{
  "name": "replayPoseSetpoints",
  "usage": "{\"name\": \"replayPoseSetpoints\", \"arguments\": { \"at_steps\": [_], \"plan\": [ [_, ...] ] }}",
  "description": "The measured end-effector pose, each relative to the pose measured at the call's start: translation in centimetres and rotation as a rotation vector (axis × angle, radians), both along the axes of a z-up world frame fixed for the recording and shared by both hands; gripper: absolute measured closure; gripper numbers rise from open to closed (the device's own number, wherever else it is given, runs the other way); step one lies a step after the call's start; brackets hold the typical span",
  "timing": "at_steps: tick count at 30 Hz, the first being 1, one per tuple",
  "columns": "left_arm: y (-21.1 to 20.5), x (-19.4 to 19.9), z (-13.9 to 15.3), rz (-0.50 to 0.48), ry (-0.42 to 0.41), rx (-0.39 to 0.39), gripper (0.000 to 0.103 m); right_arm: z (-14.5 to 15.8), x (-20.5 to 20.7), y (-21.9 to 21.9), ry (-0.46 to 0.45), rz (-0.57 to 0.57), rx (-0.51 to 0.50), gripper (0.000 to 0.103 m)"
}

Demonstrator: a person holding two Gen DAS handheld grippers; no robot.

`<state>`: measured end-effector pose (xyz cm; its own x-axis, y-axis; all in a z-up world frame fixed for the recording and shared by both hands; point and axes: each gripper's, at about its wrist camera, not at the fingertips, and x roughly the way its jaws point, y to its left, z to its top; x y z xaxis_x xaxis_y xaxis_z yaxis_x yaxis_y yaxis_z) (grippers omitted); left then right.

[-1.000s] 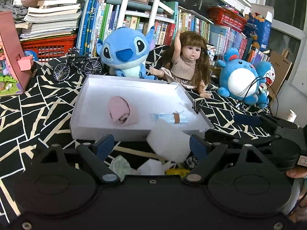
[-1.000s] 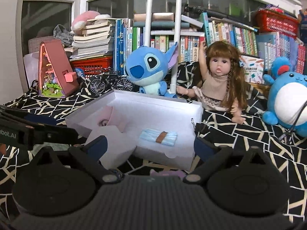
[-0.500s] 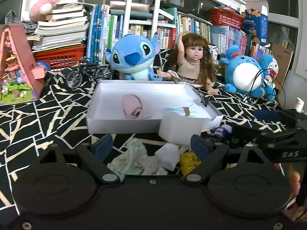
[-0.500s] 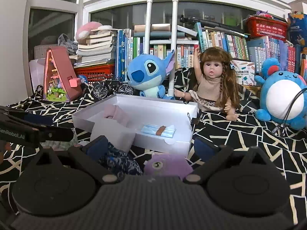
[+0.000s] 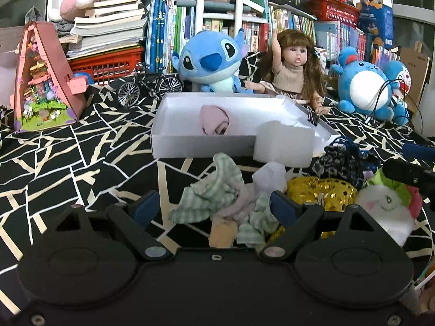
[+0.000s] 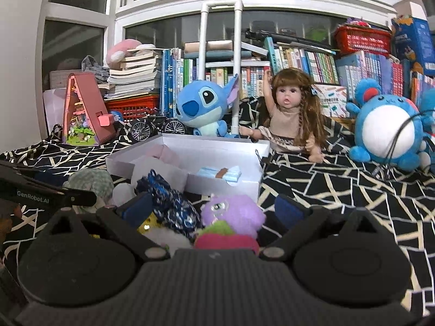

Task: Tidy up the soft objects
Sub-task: 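Move the left tool to the green plaid cloth while the right tool reaches the pink bow plush, then grasp the plaid cloth with the left tool while the right tool grasps the pink plush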

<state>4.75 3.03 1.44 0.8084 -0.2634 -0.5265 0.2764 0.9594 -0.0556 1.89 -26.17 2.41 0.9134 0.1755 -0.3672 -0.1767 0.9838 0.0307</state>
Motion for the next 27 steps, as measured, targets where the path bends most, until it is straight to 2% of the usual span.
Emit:
{"name": "replayPoseSetpoints", "arguments": {
  "at_steps": [11, 18, 24, 26, 27],
  "plan": [
    [-0.2, -0.2, -0.9, 0.010, 0.034, -0.026, 0.016, -1.6, -1.0, -0.6, 0.048, -0.051, 0.025, 0.003],
    [0.0, -0.2, -0.3, 0.026, -0.004, -0.031, 0.016, -1.8, -1.5, -1.4, 0.066, -0.054, 0.047, 0.003],
    [0.0, 0.2, 0.1, 0.036, -0.016, -0.039, 0.018, -1.8, -1.8, -1.7, 0.055, -0.067, 0.056, 0.013],
    [0.3, 0.4, 0.2, 0.052, -0.015, -0.045, 0.021, -1.6, -2.0, -1.8, 0.043, -0.080, 0.052, 0.017],
    [0.5, 0.6, 0.2, 0.061, -0.008, -0.047, 0.026, -1.5, -2.1, -1.9, 0.038, -0.087, 0.051, 0.019]
  ]
}}
